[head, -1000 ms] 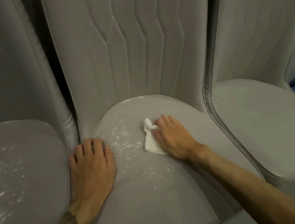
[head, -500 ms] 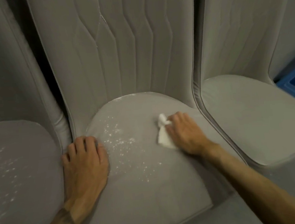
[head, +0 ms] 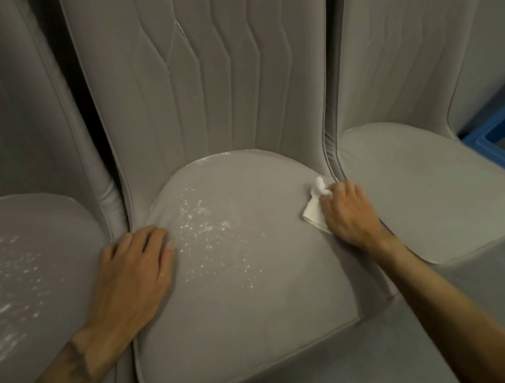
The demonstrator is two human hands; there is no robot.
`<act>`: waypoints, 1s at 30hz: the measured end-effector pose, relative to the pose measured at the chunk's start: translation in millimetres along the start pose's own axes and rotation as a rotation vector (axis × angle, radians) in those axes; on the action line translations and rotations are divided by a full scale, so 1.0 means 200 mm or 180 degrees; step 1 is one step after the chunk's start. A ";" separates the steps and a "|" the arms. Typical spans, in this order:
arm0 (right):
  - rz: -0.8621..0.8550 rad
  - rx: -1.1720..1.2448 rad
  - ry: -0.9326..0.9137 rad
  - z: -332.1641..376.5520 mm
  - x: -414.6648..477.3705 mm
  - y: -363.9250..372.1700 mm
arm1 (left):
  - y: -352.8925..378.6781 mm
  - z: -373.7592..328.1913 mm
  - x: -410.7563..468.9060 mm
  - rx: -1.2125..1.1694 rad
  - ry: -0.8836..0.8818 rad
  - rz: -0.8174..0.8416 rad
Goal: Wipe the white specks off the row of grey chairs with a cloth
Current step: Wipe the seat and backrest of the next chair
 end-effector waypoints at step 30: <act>-0.0110 0.1045 -0.0860 0.82 -0.40 -0.05 | 0.05 0.04 -0.03 0.0013 -0.0050 -0.0429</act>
Point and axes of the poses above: each hand's wrist, its own x-axis towards the middle knuckle, its own y-axis out of the palm, z = x × y, the point moved 9 cm from there along x, towards the middle knuckle
